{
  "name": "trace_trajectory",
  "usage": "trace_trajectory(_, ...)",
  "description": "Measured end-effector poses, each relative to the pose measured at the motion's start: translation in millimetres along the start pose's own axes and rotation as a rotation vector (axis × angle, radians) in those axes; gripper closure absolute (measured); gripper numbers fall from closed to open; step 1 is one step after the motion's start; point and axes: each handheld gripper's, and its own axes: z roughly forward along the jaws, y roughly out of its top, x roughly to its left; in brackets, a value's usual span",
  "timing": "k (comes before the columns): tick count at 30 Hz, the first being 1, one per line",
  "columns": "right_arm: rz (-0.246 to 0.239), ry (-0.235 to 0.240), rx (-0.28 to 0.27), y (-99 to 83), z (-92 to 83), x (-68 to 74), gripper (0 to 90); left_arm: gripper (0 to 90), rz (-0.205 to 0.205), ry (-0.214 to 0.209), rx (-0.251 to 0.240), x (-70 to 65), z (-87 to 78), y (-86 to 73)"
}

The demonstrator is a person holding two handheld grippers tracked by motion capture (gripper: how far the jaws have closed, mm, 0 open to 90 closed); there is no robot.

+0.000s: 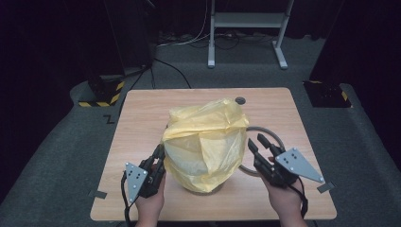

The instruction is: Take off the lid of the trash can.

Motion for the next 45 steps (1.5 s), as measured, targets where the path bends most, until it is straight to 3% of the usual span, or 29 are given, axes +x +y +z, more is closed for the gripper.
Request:
trace_trajectory(3,-0.014,0.006,0.028,-7.6,-5.4,15.2,63.5,85.2,-0.004,0.001,0.005,-2.8,-0.2,-1.3)
trace_trajectory(6,-0.027,0.03,0.069,-15.6,3.4,25.4,69.6,87.2,-0.013,-0.01,0.008,-3.3,-0.7,-1.2)
trace_trajectory(8,-0.043,-0.011,0.062,-18.2,8.7,28.0,73.9,87.4,-0.017,-0.026,0.012,-3.3,-1.2,-1.1)
trace_trajectory(10,-0.017,-0.006,0.057,-18.5,16.3,20.9,74.7,87.4,-0.02,-0.044,0.014,-4.7,-0.9,-1.3)
trace_trajectory(15,-0.038,-0.063,0.069,-14.0,56.5,-2.6,78.6,88.2,-0.013,-0.076,0.023,-17.7,8.3,-2.1)
trace_trajectory(18,-0.058,-0.07,0.107,-11.3,78.6,-20.7,68.8,81.9,-0.002,-0.097,0.032,-23.3,13.4,-3.6)
trace_trajectory(20,-0.048,-0.065,0.114,-10.9,74.5,-25.7,66.4,80.4,0.004,-0.084,0.022,-24.8,11.6,-3.5)
trace_trajectory(25,-0.033,-0.038,0.061,-9.1,29.0,-17.4,56.1,77.3,0.027,-0.06,0.012,-26.2,9.9,-3.4)
trace_trajectory(27,-0.002,0.004,0.047,-7.2,13.4,-10.7,52.4,73.5,0.034,-0.05,0.015,-27.5,9.7,-4.6)
trace_trajectory(30,0.006,0.076,0.034,-6.2,1.3,6.3,47.7,69.2,0.037,-0.049,0.018,-30.7,9.3,-5.6)
trace_trajectory(32,0.016,0.123,0.03,-7.4,0.5,16.2,46.2,68.5,0.044,-0.051,0.02,-32.3,10.0,-5.6)
trace_trajectory(35,0.04,0.183,0.068,-15.8,9.3,26.7,40.4,67.5,0.042,-0.056,0.026,-32.7,11.3,-6.0)
trace_trajectory(40,0.011,0.165,0.098,-25.2,23.9,36.6,38.3,67.6,0.032,-0.074,0.032,-32.8,12.2,-6.5)
trace_trajectory(45,0.004,0.181,0.12,-32.3,33.6,39.9,49.4,67.6,0.032,-0.086,0.035,-31.1,11.3,-6.1)
